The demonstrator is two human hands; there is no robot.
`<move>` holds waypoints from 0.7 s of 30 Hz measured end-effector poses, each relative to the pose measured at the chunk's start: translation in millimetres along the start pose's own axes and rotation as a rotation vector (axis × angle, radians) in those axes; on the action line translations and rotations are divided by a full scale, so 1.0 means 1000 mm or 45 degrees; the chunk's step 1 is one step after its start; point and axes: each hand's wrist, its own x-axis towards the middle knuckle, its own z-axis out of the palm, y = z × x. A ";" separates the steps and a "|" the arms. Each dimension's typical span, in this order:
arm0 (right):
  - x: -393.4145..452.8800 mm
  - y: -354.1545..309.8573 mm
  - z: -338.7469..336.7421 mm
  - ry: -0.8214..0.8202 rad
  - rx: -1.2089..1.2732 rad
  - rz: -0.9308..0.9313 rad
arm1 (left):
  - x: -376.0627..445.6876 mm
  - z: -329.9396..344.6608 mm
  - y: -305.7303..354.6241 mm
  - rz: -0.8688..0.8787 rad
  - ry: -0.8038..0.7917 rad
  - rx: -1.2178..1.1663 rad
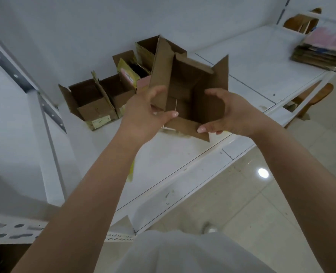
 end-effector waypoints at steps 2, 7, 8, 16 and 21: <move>0.006 -0.003 -0.016 0.107 0.047 -0.063 | 0.016 0.004 0.012 0.025 0.033 -0.007; 0.037 0.007 -0.071 0.287 0.164 -0.141 | 0.059 0.038 0.043 0.083 0.133 0.032; 0.044 0.011 -0.083 0.294 0.169 -0.137 | 0.070 0.048 0.049 0.084 0.157 0.011; 0.104 0.060 -0.186 0.410 0.068 -0.161 | 0.148 0.135 0.101 0.074 0.267 -0.107; 0.144 0.095 -0.216 0.427 -0.055 -0.116 | 0.179 0.185 0.107 -0.050 0.258 -0.012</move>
